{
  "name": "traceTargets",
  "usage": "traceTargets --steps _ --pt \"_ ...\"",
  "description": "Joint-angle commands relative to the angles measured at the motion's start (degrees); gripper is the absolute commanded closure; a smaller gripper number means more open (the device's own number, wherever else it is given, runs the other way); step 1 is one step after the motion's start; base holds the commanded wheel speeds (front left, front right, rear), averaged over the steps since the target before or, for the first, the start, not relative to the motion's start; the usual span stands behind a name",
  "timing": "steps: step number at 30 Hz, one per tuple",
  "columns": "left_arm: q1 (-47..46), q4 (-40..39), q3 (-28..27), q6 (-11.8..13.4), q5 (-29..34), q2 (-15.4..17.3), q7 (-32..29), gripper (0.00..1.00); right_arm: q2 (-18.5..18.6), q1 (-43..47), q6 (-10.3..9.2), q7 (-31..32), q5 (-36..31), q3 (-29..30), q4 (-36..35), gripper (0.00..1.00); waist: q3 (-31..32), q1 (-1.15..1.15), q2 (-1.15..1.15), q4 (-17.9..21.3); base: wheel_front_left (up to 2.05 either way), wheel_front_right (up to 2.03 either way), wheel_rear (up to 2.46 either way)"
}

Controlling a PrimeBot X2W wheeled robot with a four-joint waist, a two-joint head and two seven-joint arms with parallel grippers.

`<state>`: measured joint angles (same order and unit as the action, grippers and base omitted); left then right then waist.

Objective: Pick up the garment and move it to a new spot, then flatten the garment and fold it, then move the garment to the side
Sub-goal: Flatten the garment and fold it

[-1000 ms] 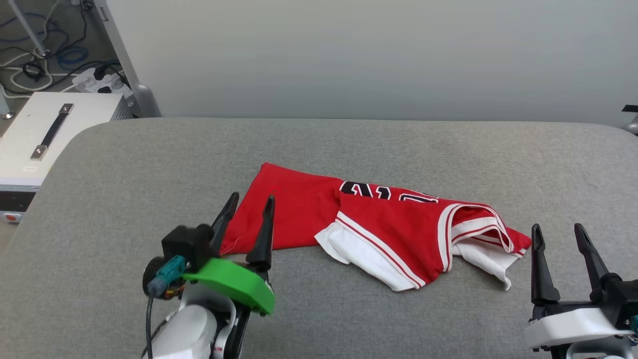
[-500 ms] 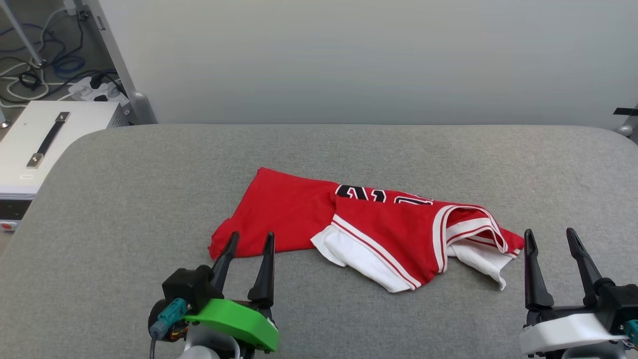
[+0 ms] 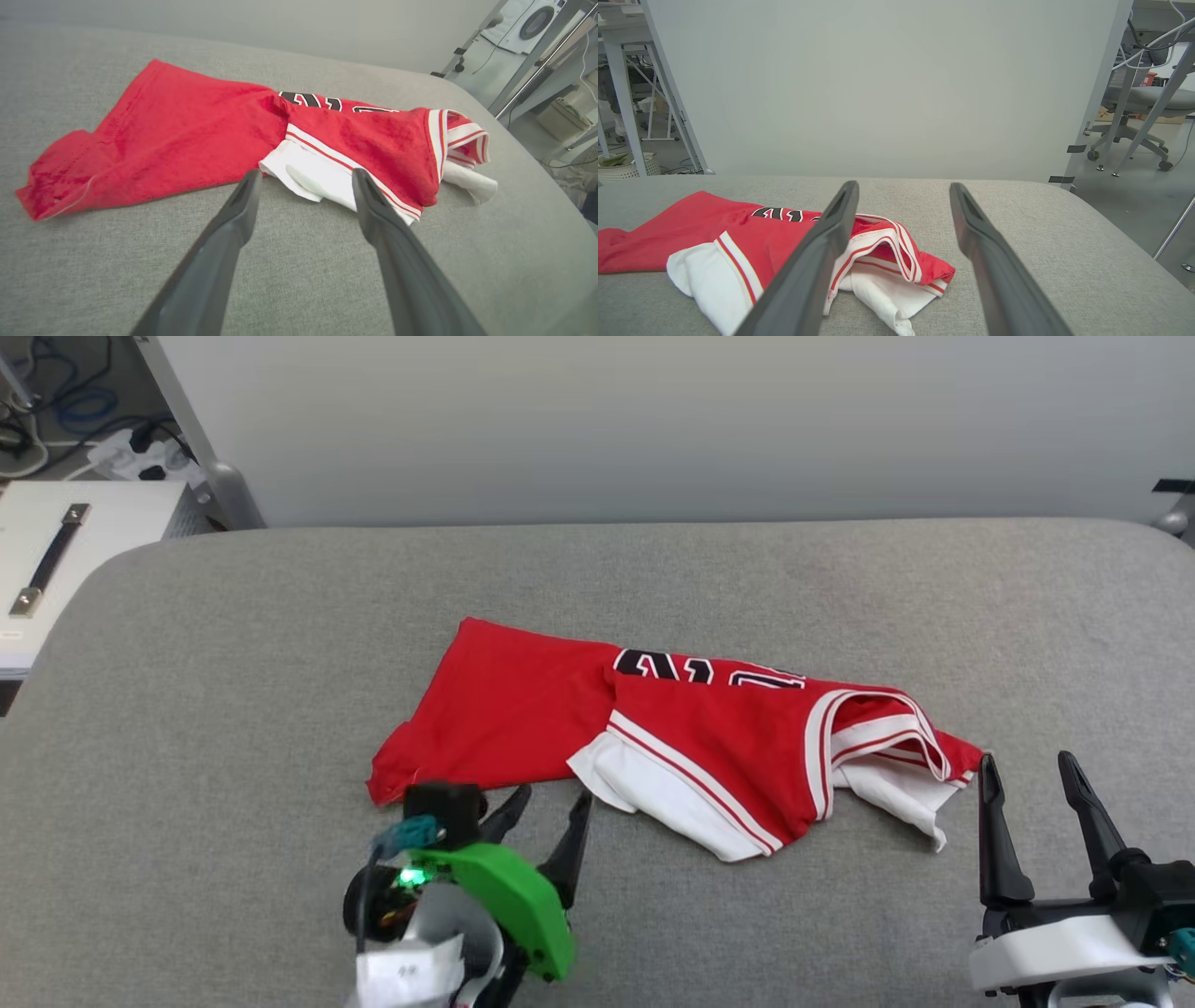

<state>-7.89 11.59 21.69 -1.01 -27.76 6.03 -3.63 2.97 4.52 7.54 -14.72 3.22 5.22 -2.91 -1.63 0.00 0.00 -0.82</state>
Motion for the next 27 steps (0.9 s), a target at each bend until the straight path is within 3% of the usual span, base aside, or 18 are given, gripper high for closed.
traceTargets --steps 1,6,10,27 --pt "-2.1 -0.6 0.7 0.5 -0.2 0.2 -3.0 0.0 -0.1 -1.0 -0.05 -0.3 0.0 -0.3 -0.3 0.0 -2.0 0.0 0.0 0.9 0.0 0.0 0.0" --pt "-6.2 -1.6 3.6 3.9 0.0 0.1 -17.8 0.0 -0.1 -2.5 -0.05 -0.3 -0.2 -1.3 -0.4 0.0 -5.2 0.0 0.0 2.2 0.0 0.0 0.0" --pt "-8.9 -0.7 4.7 5.5 -0.2 -0.5 -23.1 0.0 -0.1 -3.8 -0.05 -0.3 -0.1 -2.0 -0.3 0.0 -7.6 0.0 0.0 3.5 0.0 0.0 0.0" --pt "-17.3 12.6 7.2 7.9 -2.4 -2.9 -22.1 0.0 -0.1 -7.0 -0.05 -0.3 0.9 -4.6 0.3 0.0 -12.7 0.0 0.0 7.3 0.0 0.0 0.0"
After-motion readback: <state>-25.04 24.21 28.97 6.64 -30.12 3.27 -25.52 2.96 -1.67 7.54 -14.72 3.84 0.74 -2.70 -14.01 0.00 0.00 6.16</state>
